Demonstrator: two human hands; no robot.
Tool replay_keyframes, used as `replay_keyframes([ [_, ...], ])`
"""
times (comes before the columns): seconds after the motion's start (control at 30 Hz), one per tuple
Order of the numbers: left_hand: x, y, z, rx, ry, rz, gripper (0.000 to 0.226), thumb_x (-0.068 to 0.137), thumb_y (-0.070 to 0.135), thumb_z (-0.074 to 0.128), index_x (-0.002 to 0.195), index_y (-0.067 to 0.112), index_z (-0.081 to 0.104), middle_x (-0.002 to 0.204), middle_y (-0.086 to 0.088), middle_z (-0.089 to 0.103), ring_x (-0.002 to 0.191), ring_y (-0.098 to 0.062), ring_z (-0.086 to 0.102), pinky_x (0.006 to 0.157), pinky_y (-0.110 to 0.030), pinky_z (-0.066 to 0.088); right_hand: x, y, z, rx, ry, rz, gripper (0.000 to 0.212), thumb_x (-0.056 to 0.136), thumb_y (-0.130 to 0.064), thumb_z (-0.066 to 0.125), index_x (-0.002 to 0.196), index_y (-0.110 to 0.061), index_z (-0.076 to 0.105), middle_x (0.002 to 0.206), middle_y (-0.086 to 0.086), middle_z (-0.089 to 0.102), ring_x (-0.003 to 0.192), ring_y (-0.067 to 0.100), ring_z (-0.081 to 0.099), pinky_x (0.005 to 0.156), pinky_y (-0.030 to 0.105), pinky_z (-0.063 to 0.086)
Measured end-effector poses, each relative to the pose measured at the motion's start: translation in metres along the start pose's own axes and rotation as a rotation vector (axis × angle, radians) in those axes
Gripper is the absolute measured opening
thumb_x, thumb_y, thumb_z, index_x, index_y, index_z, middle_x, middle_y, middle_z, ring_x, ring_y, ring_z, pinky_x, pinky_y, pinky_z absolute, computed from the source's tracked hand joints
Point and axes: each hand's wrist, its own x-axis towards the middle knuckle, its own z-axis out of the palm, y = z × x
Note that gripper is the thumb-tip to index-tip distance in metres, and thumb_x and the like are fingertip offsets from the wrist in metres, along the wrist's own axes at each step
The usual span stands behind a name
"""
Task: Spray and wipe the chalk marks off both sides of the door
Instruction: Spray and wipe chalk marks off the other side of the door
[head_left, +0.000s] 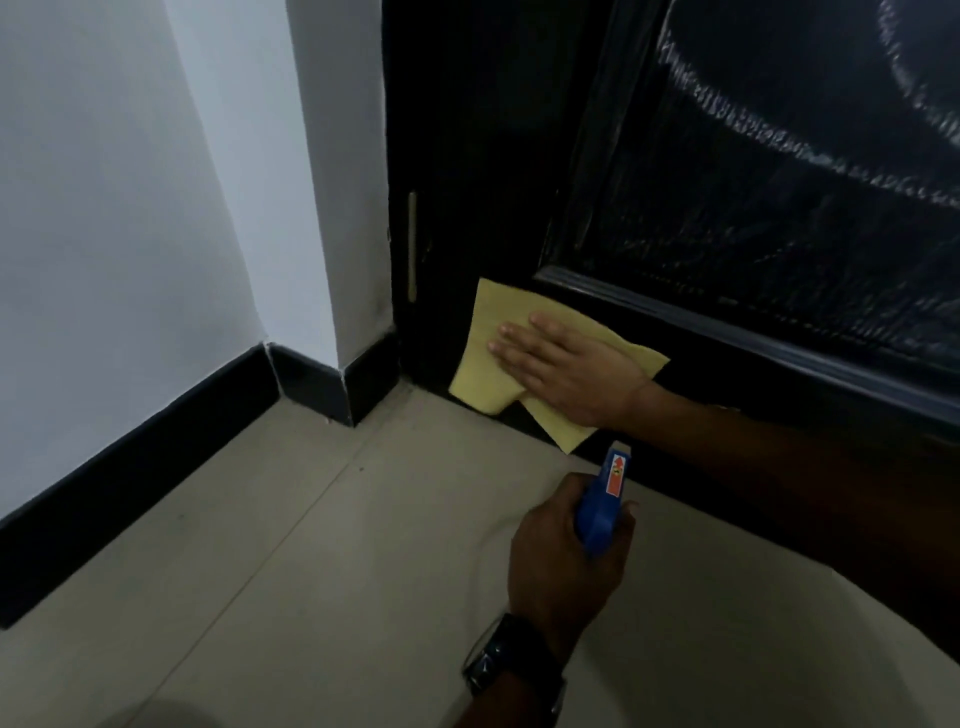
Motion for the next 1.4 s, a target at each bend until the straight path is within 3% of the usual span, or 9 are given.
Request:
replay_keyframes([
  [0.13,0.001,-0.001,-0.001,-0.017,0.018,0.008,0.017,0.089,0.051,0.066,0.094,0.039,0.055,0.063,0.021,0.052,0.053,-0.001,0.049,0.051,-0.013,0.038,-0.056,-0.02,0.018,-0.006,-0.028,-0.088,0.071,0.101,-0.032,0.04,0.159,-0.001,0.014,0.167,0.018,0.006,0.154,0.039,0.002,0.123,0.056,-0.006],
  [0.4,0.0,-0.004,0.001,-0.039,0.028,0.033,0.016,0.089,0.046,0.068,0.095,0.038,0.056,0.063,0.024,0.053,0.053,0.002,0.051,0.051,-0.007,0.035,-0.232,-0.002,-0.006,0.126,-0.151,0.083,0.065,0.093,-0.011,0.027,0.157,-0.008,0.029,0.167,0.006,0.018,0.152,0.028,0.024,0.125,0.046,0.006],
  [0.63,-0.003,0.003,-0.001,-0.065,0.042,-0.081,0.013,0.086,0.039,0.073,0.091,0.035,0.061,0.071,0.01,0.064,0.058,-0.011,0.06,0.054,-0.031,0.052,-0.145,-0.06,-0.014,0.204,-0.193,0.368,0.06,0.092,-0.021,0.033,0.147,-0.006,0.048,0.159,0.009,0.038,0.147,0.033,0.024,0.123,0.056,-0.006],
  [0.73,-0.002,0.007,-0.003,-0.076,0.078,-0.059,0.017,0.085,0.028,0.076,0.081,0.03,0.06,0.07,0.012,0.064,0.056,-0.008,0.058,0.052,-0.02,0.047,-0.124,-0.041,0.001,0.201,-0.132,0.302,0.059,0.1,-0.019,0.039,0.157,-0.013,0.03,0.166,0.002,0.024,0.154,0.026,0.017,0.125,0.049,-0.007],
  [0.87,-0.003,0.011,0.003,-0.072,0.075,-0.015,0.018,0.085,0.019,0.075,0.083,0.028,0.06,0.074,0.014,0.065,0.059,-0.007,0.059,0.052,-0.013,0.044,-0.203,-0.028,0.0,0.205,-0.197,0.291,0.062,0.102,-0.027,0.037,0.161,-0.017,0.02,0.168,-0.003,0.015,0.155,0.02,0.012,0.126,0.042,0.0],
  [1.03,0.0,0.011,0.008,-0.087,0.072,-0.014,0.017,0.086,0.023,0.072,0.088,0.034,0.059,0.075,0.009,0.063,0.059,-0.014,0.059,0.053,-0.027,0.051,-0.377,-0.054,-0.009,0.171,-0.38,0.494,0.074,0.092,-0.022,0.037,0.162,-0.021,0.012,0.168,-0.001,0.015,0.149,0.029,0.024,0.122,0.053,0.005],
  [1.13,0.005,0.018,0.023,-0.113,0.031,-0.022,0.017,0.087,0.024,0.071,0.086,0.034,0.058,0.067,0.002,0.058,0.057,-0.015,0.056,0.051,-0.022,0.048,-0.395,-0.071,-0.024,0.327,-0.388,0.709,0.069,0.091,-0.014,0.031,0.16,-0.02,0.021,0.166,0.0,0.024,0.149,0.031,0.025,0.118,0.061,0.02],
  [1.27,0.007,0.039,0.062,-0.164,-0.076,-0.059,0.02,0.087,0.01,0.074,0.079,0.022,0.06,0.063,0.004,0.06,0.056,-0.006,0.057,0.054,-0.016,0.046,-0.353,-0.103,-0.046,0.848,-0.295,1.227,0.062,0.098,-0.032,0.023,0.159,-0.022,0.026,0.165,-0.004,0.017,0.153,0.032,0.014,0.115,0.061,0.025],
  [1.4,-0.002,0.055,0.089,-0.189,-0.186,-0.063,0.019,0.087,0.007,0.074,0.08,0.019,0.061,0.064,0.002,0.062,0.058,-0.009,0.06,0.056,-0.018,0.049,-0.308,-0.117,-0.054,1.305,0.178,1.772,0.051,0.108,-0.025,0.028,0.157,-0.015,0.024,0.164,-0.004,0.013,0.154,0.02,0.012,0.125,0.051,0.013],
])
